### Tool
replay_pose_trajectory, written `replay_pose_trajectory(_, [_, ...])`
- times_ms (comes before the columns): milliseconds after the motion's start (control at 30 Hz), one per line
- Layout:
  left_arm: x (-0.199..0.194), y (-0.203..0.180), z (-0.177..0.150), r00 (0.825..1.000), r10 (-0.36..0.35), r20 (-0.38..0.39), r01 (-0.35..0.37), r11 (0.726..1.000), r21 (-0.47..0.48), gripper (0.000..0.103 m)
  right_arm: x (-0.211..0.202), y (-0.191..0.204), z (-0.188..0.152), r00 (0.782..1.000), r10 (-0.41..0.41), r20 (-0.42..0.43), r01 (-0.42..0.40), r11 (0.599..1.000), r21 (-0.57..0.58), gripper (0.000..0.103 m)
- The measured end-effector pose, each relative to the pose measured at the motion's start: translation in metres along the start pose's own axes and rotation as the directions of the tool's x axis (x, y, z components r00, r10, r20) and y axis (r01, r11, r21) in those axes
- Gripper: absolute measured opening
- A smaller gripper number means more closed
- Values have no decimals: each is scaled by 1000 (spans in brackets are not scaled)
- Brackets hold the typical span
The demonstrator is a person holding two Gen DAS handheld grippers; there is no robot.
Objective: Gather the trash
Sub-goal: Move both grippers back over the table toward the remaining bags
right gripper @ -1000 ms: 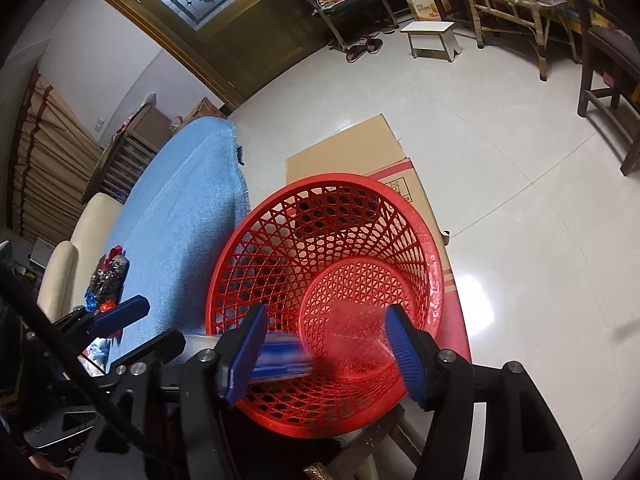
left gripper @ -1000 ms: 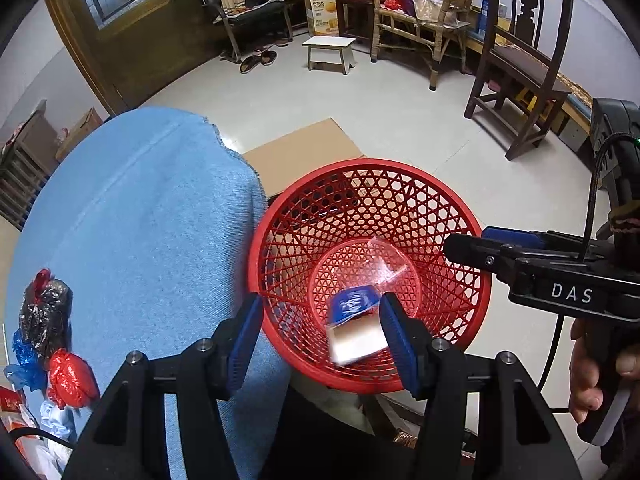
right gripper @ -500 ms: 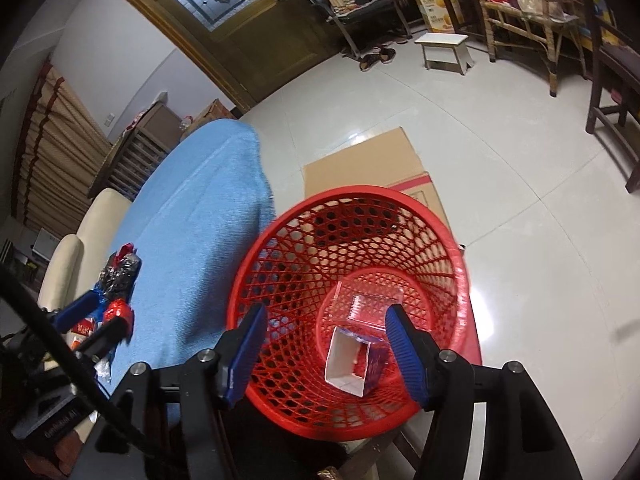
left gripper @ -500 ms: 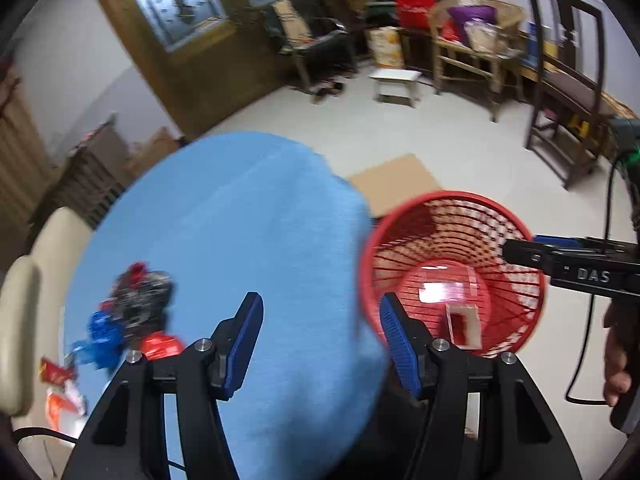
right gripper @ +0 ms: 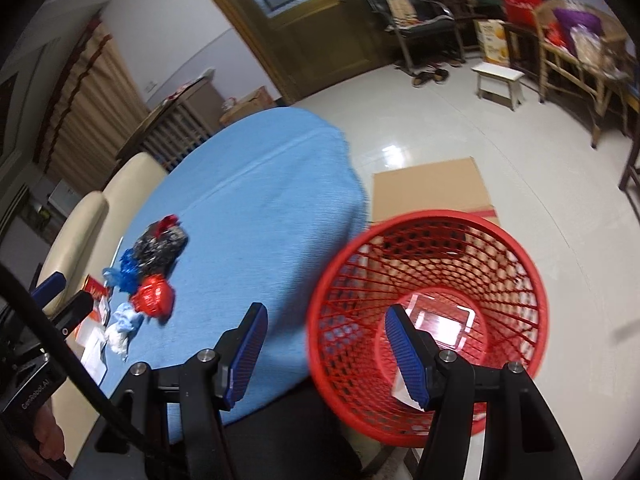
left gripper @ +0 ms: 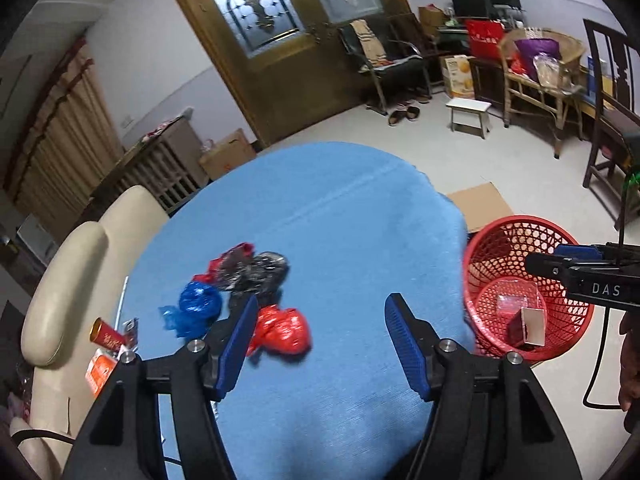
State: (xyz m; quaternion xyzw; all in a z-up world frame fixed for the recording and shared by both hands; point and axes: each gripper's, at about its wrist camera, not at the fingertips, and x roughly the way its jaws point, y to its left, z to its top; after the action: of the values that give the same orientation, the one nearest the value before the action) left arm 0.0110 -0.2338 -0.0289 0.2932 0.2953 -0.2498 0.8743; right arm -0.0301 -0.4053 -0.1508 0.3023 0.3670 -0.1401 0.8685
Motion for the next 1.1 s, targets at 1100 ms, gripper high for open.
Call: replay_pose_trajectory(1100, [29,203,-168,961,82,-263,-202,859,-470,67,39,192,-22,993,73,-97,-103,932,-347,65])
